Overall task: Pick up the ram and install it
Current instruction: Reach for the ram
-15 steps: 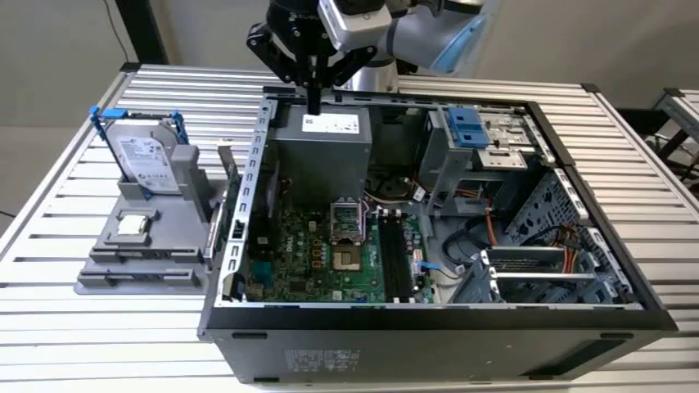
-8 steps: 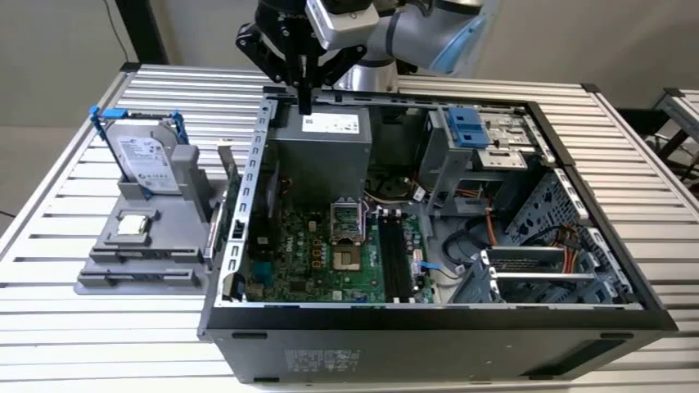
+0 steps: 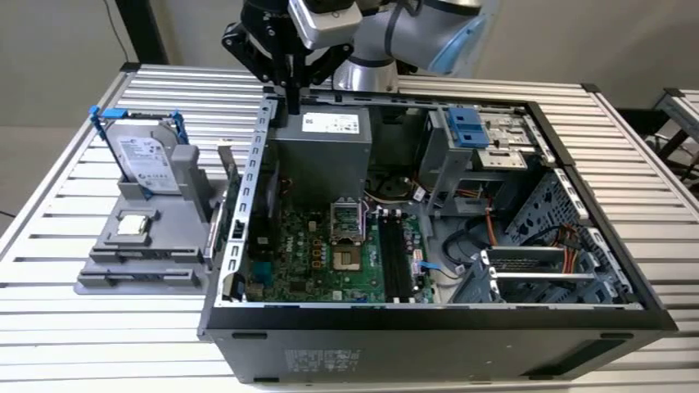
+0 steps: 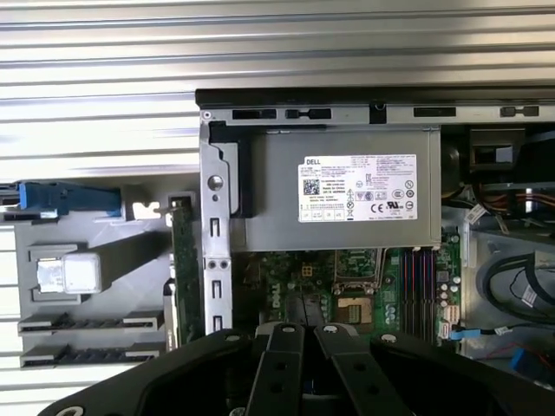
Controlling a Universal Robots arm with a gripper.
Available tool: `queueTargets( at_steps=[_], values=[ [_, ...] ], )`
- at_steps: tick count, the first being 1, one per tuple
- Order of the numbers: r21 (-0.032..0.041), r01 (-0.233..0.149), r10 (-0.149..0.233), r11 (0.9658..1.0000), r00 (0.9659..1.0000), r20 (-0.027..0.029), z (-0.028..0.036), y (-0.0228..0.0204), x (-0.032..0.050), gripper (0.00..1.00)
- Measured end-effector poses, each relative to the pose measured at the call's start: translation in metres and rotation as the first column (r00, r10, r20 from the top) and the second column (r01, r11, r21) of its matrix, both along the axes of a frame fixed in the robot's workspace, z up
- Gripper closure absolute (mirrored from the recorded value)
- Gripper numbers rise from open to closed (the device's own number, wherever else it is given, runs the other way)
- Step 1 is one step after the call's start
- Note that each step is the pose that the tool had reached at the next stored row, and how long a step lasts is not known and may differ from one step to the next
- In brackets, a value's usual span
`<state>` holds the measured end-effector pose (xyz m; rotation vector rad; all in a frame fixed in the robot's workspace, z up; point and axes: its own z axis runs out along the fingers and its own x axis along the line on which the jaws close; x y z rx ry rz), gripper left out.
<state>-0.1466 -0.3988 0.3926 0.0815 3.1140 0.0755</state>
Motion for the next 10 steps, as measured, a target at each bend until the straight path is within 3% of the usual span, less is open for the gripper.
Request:
queueTargets(
  at_steps=[10],
  values=[
    [0.0, -0.009, 0.009, 1.0, 1.0, 0.0, 0.0, 0.0, -0.0184, 1.0]
  ],
)
